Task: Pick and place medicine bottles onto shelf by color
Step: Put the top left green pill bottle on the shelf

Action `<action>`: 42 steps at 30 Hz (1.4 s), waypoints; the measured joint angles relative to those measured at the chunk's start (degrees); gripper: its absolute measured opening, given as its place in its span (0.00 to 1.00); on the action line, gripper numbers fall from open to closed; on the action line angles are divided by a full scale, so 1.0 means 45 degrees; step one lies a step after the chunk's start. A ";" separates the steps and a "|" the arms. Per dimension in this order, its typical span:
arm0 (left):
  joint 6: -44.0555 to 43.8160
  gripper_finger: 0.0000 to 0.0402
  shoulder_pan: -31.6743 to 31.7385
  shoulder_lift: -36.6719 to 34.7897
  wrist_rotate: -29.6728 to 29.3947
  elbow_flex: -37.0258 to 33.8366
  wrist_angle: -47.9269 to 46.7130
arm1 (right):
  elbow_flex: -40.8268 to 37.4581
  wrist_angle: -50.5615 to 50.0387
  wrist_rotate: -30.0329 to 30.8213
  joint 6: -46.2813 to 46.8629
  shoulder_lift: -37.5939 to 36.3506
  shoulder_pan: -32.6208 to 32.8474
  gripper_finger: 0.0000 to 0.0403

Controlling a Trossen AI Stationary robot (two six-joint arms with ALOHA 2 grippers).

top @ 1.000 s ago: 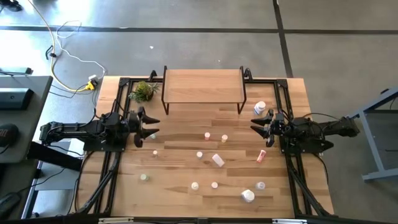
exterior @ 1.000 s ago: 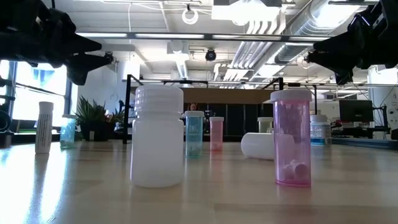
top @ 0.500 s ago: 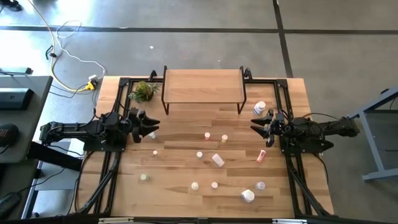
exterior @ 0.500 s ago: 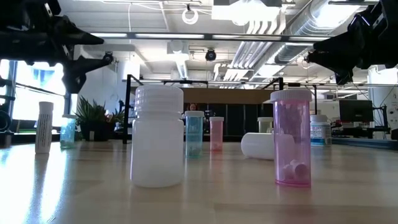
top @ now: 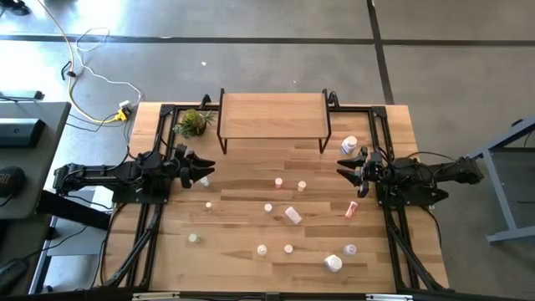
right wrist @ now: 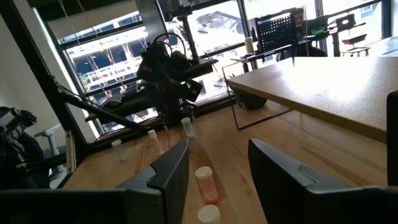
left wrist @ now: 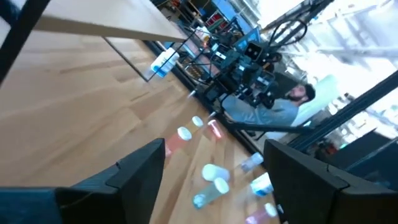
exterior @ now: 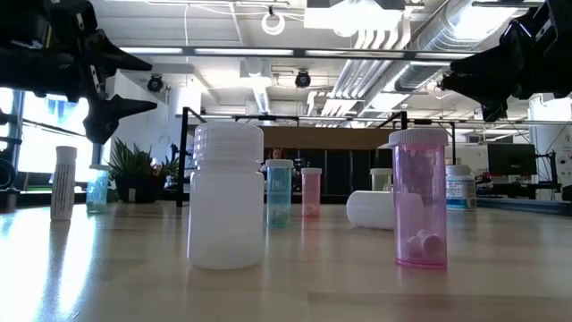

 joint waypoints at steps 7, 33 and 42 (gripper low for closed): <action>0.0257 0.67 -0.0014 0.0005 0.0288 0.0166 0.0799 | 0.0000 -0.0001 0.0000 0.0005 0.0000 0.0000 0.39; 0.7064 0.65 -0.0033 0.5178 0.0152 0.7189 -0.9149 | 0.0002 -0.0002 0.0000 0.0000 -0.0002 -0.0001 0.39; 0.4506 0.65 -0.0033 0.7754 0.0001 0.7324 -0.9658 | 0.0000 0.0000 0.0000 0.0002 -0.0002 -0.0004 0.39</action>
